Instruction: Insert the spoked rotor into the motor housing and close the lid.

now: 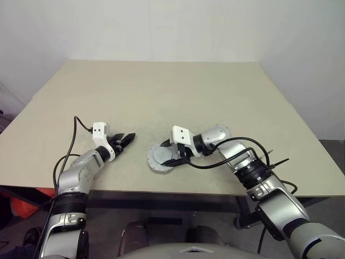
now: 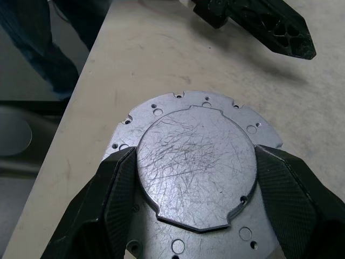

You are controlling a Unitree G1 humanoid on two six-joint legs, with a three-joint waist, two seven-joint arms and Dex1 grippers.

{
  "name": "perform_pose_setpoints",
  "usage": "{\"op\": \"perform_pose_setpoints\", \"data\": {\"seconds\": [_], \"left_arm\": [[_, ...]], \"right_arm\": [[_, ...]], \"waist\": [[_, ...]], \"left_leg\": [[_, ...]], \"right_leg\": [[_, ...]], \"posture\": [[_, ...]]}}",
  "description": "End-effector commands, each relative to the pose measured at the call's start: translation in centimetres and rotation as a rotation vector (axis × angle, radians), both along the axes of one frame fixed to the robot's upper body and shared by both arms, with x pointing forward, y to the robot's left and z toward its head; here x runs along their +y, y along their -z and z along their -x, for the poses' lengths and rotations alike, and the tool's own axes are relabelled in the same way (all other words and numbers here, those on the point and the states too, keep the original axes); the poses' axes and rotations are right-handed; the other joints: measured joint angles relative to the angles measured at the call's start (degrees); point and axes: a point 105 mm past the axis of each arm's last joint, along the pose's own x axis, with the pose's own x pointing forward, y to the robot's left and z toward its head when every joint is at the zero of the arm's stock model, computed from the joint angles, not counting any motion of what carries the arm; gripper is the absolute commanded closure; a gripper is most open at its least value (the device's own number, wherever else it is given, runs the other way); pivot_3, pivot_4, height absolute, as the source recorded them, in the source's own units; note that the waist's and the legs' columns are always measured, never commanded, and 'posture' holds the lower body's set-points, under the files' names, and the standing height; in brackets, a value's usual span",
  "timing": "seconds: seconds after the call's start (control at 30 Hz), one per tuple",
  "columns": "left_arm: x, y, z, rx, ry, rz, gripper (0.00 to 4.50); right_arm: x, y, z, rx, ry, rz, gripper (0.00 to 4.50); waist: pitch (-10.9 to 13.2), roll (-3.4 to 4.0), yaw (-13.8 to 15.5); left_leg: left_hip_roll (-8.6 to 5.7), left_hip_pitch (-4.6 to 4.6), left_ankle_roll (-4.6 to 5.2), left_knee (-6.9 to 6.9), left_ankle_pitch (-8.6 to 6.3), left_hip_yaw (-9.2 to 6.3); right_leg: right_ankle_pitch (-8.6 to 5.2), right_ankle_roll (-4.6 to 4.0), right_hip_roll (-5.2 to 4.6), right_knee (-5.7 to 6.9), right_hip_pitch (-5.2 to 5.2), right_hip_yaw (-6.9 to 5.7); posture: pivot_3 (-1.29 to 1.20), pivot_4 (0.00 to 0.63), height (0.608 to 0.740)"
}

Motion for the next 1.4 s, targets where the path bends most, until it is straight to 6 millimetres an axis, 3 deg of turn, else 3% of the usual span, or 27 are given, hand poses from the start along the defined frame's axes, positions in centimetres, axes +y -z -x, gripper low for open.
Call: {"op": "perform_pose_setpoints", "data": {"seconds": [0.03, 0.13, 0.33, 0.43, 0.5, 0.7, 1.07, 1.27, 1.4], "left_arm": [[0.2, 1.2, 0.7, 0.046, -0.011, -0.002, 1.12], [-0.7, 0.7, 0.8, 0.046, 0.018, 0.032, 1.12], [-3.8, -2.4, 1.3, 0.015, 0.159, 0.190, 1.12], [-5.0, -3.9, 1.9, 0.010, 0.235, 0.271, 1.71], [-5.9, -4.6, 2.6, 0.018, 0.295, 0.308, 2.41], [-7.1, -3.9, 4.3, 0.106, 0.409, 0.322, 4.45], [-6.7, -5.2, 6.0, 0.131, 0.476, 0.442, 4.45], [-6.6, -1.8, 6.8, 0.276, 0.428, 0.338, 4.45], [-7.3, -0.9, 7.5, 0.312, 0.435, 0.318, 4.45]], "right_arm": [[-0.4, 0.9, 0.5, 0.052, -0.012, 0.047, 1.54], [-0.5, 1.2, 0.4, 0.060, -0.009, 0.059, 1.54], [-0.5, 1.4, 0.4, 0.062, -0.011, 0.070, 1.54], [-0.5, 1.5, 0.5, 0.062, -0.013, 0.071, 1.54], [-0.4, 1.5, 0.5, 0.061, -0.013, 0.072, 1.54], [-0.3, 1.5, 0.5, 0.059, -0.011, 0.071, 1.54], [-0.2, 1.5, 0.4, 0.055, -0.005, 0.071, 1.54], [0.0, 1.4, 0.2, 0.053, 0.006, 0.065, 1.54], [0.0, 1.4, 0.2, 0.054, 0.012, 0.063, 1.54]], "waist": [[-0.04, 0.01, 0.02], [-0.09, 0.03, 0.05], [-0.10, 0.03, 0.16], [-0.10, 0.03, 0.11], [-0.10, 0.03, 0.10], [-0.10, 0.03, 0.03], [-0.10, 0.03, -0.01], [-0.10, 0.04, -0.11], [-0.14, 0.07, -0.06]], "left_leg": [[0.00, 0.00, 0.01, 0.00, 0.00, 0.00], [0.00, -0.02, 0.08, -0.01, -0.05, 0.00], [-0.03, -0.08, 0.16, 0.02, -0.10, 0.01], [-0.02, -0.09, 0.16, 0.07, -0.10, 0.02], [-0.01, -0.09, 0.16, 0.07, -0.10, 0.02], [-0.02, -0.08, 0.17, 0.06, -0.10, 0.02], [-0.02, -0.07, 0.16, 0.06, -0.10, 0.02], [-0.02, -0.02, 0.16, 0.05, -0.10, 0.02], [-0.02, 0.05, 0.16, 0.05, -0.10, 0.01]], "right_leg": [[0.00, 0.00, 0.00, -0.01, 0.00, 0.00], [0.00, 0.00, -0.01, -0.09, 0.02, 0.00], [0.00, 0.00, -0.07, -0.13, 0.02, -0.02], [0.00, 0.00, -0.07, -0.11, 0.02, -0.02], [0.00, 0.00, -0.07, -0.10, 0.01, -0.03], [0.00, 0.01, -0.06, -0.11, 0.01, -0.04], [-0.01, 0.01, -0.06, -0.11, 0.02, -0.04], [-0.02, 0.03, -0.05, -0.11, 0.05, -0.03], [-0.09, 0.16, -0.06, -0.11, 0.13, -0.04]], "posture": [[0.00, 0.000, 0.740], [0.00, 0.000, 0.740], [0.00, 0.000, 0.740], [0.00, 0.000, 0.740], [0.00, 0.000, 0.740], [0.00, 0.000, 0.740], [0.00, 0.000, 0.740], [0.00, 0.000, 0.740], [0.00, 0.000, 0.740]]}}
